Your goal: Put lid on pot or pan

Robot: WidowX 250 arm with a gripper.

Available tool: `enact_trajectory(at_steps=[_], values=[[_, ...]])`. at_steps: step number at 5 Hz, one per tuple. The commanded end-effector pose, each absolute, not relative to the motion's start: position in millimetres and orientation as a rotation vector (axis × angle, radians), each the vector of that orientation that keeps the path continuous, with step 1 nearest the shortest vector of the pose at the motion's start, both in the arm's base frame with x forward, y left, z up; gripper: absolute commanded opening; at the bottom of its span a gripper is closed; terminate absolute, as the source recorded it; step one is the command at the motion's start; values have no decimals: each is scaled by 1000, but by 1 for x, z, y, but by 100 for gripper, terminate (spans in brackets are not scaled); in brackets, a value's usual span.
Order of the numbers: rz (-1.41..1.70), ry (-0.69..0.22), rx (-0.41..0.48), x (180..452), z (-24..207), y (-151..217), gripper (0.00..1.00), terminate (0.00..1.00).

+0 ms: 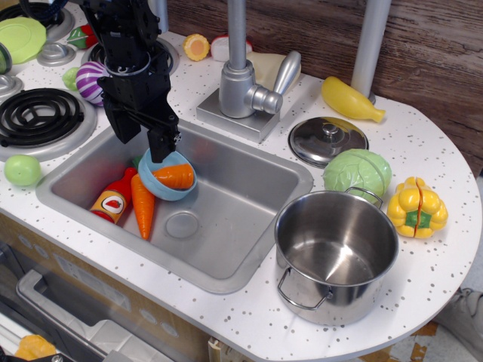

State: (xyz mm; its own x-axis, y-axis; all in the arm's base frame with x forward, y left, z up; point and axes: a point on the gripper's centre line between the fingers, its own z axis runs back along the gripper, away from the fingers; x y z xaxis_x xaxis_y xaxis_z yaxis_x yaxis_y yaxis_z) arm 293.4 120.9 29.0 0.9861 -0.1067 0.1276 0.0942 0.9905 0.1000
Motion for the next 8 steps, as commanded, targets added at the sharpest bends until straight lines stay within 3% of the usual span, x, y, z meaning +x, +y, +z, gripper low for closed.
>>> enact_trajectory(at_steps=[1, 3, 5, 6, 7, 8], values=[[-101, -133, 94, 293, 29, 121, 100, 0], [-54, -168, 113, 332, 49, 72, 100, 0], [24, -213, 117, 365, 79, -5, 100, 0], [24, -221, 91, 380, 84, -18, 100, 0], [-2, -252, 135, 405, 74, -20, 100, 0], [-19, -270, 120, 422, 65, -16, 100, 0]])
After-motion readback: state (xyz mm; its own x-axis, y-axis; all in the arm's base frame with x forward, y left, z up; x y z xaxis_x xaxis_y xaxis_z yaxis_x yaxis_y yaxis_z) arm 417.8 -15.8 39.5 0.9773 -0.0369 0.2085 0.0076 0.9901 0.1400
